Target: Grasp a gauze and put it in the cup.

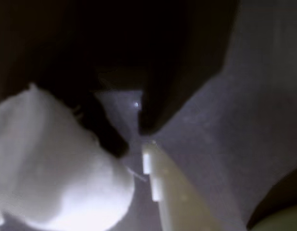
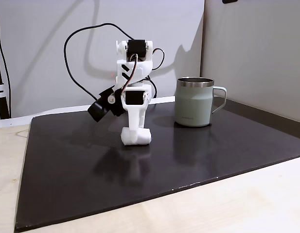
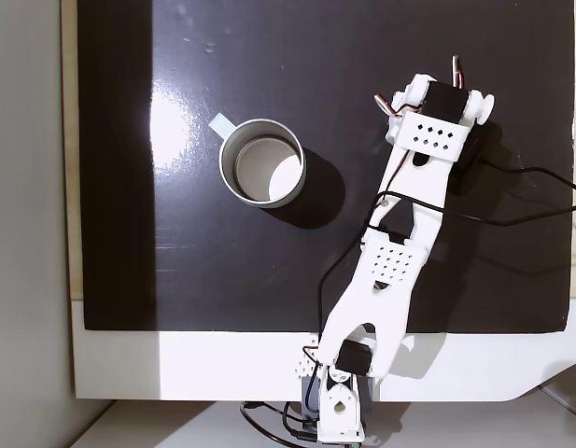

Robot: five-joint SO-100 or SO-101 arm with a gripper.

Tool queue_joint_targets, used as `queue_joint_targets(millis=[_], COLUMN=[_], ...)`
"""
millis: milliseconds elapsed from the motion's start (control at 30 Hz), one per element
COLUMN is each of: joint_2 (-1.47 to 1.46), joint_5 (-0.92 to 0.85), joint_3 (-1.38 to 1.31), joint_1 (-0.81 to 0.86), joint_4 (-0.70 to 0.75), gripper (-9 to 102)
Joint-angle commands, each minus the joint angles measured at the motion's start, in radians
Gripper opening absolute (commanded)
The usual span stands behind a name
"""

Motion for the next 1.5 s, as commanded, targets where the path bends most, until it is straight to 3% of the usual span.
queue_joint_targets(millis=[0,200,900,1467], joint_2=[0.002,-0.006,0.588,0.917], joint_5=[-0.003,0.012,-0.012,-0.069], joint_3=[-0.058,-0.072,0.351,0.439], joint_1=[-0.014,-0.012,-0.069,-0.204], joint_4=[0.006,0.008,0.011,0.011], gripper=[26,0,0,0])
